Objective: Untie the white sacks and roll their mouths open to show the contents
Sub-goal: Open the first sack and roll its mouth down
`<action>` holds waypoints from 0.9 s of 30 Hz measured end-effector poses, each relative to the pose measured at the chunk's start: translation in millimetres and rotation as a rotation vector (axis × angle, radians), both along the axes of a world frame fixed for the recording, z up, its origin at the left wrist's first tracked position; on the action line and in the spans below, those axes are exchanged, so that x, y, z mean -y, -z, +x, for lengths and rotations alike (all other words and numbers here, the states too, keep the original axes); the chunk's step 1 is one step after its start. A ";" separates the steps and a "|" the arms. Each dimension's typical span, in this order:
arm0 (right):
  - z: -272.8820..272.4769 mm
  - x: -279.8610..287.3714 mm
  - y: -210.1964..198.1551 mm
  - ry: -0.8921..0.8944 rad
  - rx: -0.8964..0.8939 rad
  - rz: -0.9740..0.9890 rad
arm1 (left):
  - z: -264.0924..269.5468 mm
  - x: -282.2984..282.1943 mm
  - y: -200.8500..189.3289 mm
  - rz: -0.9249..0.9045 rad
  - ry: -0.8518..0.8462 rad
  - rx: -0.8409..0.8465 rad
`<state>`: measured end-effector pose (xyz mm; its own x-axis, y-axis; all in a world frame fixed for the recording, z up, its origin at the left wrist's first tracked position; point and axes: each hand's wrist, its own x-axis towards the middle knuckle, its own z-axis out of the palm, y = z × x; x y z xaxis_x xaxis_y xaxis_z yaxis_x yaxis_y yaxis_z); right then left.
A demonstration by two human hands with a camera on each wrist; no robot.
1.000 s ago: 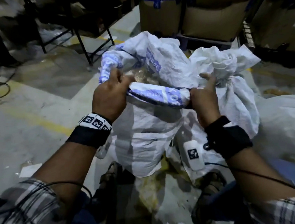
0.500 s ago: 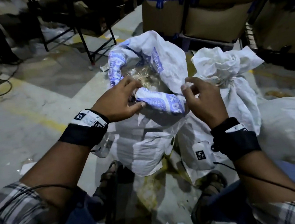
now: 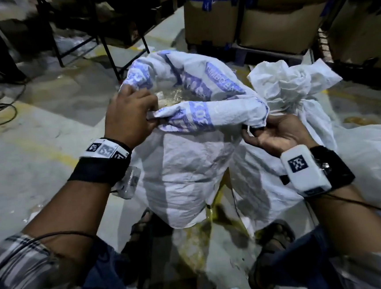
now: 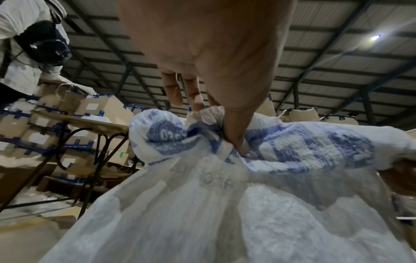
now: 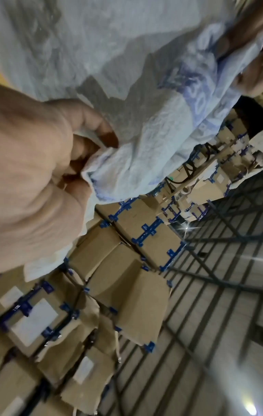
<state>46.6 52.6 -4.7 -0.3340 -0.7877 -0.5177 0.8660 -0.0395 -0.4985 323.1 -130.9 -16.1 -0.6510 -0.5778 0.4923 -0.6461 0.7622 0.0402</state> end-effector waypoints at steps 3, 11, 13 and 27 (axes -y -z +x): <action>9.8 3.2 7.2 -0.116 -0.144 -0.002 | -3.4 -1.6 0.1 0.031 0.013 0.026; 14.9 -1.7 12.7 0.378 -1.989 0.353 | -7.3 -9.4 0.7 -0.043 0.065 0.117; 18.8 -1.1 17.1 0.248 -2.046 0.503 | -8.0 -10.4 -0.1 -0.053 0.087 0.127; -11.8 1.3 5.6 -0.082 -0.188 0.071 | -6.0 -5.7 -0.1 -0.019 -0.026 0.083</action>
<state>34.8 51.3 -10.3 -0.3660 -0.7800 -0.5076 0.7566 0.0682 -0.6503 317.1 -125.2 -16.0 -0.6753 -0.5859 0.4480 -0.6659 0.7455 -0.0287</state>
